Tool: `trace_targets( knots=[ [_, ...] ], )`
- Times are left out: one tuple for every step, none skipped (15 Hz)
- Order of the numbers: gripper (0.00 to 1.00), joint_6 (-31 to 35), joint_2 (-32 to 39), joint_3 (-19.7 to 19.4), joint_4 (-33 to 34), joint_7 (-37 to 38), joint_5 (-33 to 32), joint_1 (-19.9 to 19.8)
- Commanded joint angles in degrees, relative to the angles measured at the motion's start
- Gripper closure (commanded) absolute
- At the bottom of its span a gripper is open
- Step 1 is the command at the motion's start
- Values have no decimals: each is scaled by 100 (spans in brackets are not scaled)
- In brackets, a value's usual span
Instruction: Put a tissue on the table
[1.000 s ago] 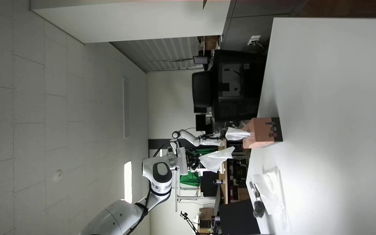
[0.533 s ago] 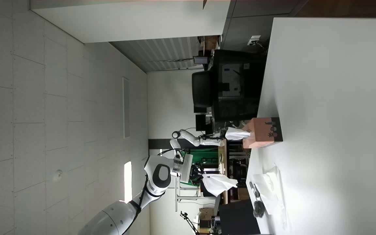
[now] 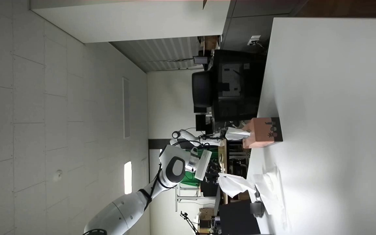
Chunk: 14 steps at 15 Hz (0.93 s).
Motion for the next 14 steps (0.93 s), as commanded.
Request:
trace_targets(
  knots=[
    [100,-190,342,-128,116,-88,170,-13],
    [100,-164,417,-211,120,81,90,54],
    [99,-50,309,-180,13,-53,104,53],
    [99,-48,392,-193,13,-49,98,48],
    [99,-47,442,-194,16,-48,94,42],
    [99,-47,460,-192,17,-48,94,42],
    [99,-47,457,-192,22,-45,94,44],
    [99,-47,455,-192,33,-44,94,49],
    [99,-47,454,-191,42,-43,93,51],
    [99,-46,454,-191,48,-42,93,52],
    [99,-46,454,-191,53,-42,93,53],
    [99,-47,454,-191,55,-42,94,53],
    [99,-47,454,-191,56,-42,94,53],
    [99,-47,454,-191,57,-42,94,53]
  ],
)
